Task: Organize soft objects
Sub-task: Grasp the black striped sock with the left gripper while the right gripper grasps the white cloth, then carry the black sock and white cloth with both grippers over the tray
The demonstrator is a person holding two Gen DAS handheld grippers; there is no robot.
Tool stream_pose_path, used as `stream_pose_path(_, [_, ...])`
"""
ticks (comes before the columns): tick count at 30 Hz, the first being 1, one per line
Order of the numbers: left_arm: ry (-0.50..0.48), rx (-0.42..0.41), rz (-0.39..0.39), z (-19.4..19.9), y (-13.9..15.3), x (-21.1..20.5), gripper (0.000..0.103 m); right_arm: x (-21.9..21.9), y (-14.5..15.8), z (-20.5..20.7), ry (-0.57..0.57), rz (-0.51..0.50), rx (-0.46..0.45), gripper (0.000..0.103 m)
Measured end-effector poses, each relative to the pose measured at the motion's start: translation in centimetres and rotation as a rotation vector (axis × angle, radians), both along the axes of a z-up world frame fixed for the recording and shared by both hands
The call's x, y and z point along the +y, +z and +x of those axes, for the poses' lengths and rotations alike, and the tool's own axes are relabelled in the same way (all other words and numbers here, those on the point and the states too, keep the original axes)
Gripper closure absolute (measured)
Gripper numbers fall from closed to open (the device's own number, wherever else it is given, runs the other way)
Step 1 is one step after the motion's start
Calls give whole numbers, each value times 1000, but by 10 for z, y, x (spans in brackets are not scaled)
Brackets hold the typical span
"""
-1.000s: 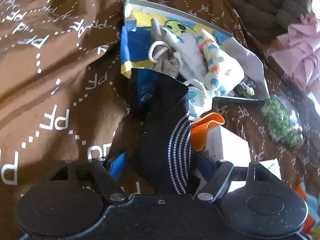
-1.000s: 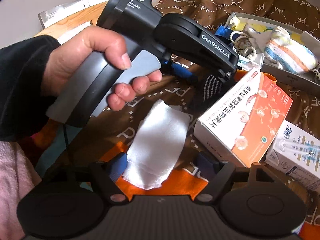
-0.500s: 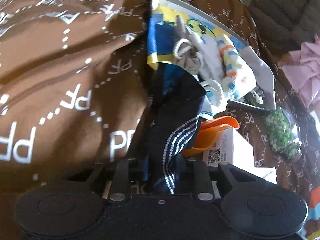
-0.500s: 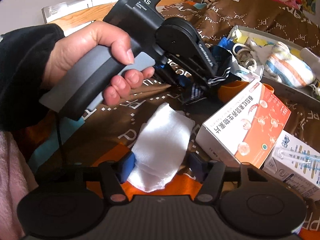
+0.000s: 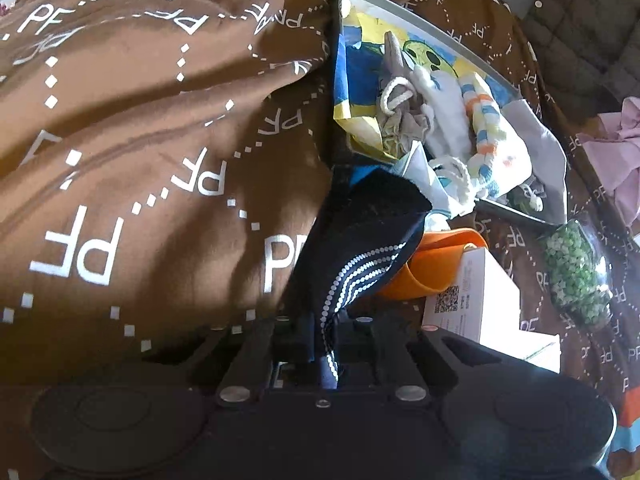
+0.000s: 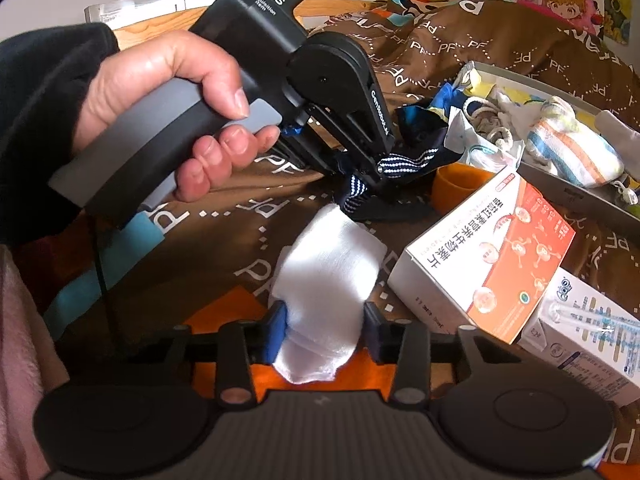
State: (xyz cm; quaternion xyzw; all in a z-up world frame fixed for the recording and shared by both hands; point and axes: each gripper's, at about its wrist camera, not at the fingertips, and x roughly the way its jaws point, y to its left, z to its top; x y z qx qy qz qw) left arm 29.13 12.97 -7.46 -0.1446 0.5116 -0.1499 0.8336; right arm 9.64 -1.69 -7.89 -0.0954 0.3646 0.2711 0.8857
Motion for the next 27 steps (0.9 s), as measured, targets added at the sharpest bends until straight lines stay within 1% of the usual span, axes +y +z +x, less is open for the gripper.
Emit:
stream_pose_path(2, [2,18,8,-2,1,-1,95,0,0,2,3,-5,1,67])
stream_pose_path(4, [12,31,17,-6,4,-3,95,0,0,2,1,-11,-3,75])
stream_pose_path(9, [31,33,48,-19,12,-3,97,-3,5,1,-16,-18,-29,88])
stream_pose_path(14, [64,8,74,-29,24,0,98,-4,12,-5,-29,-35,-87,92])
stream_pose_path(17, [106,-65,68,-35,38,3,98,-6,17,-9,-57,-65,-161,92])
stream_pose_path(21, [147,-172,77,-41,54,4,98,-11,24,-12,-103,-73,-240,93])
stream_pose_path(27, [173,-321,129,-45,70,-4,99,-20,36,-14,-168,-56,-331,93])
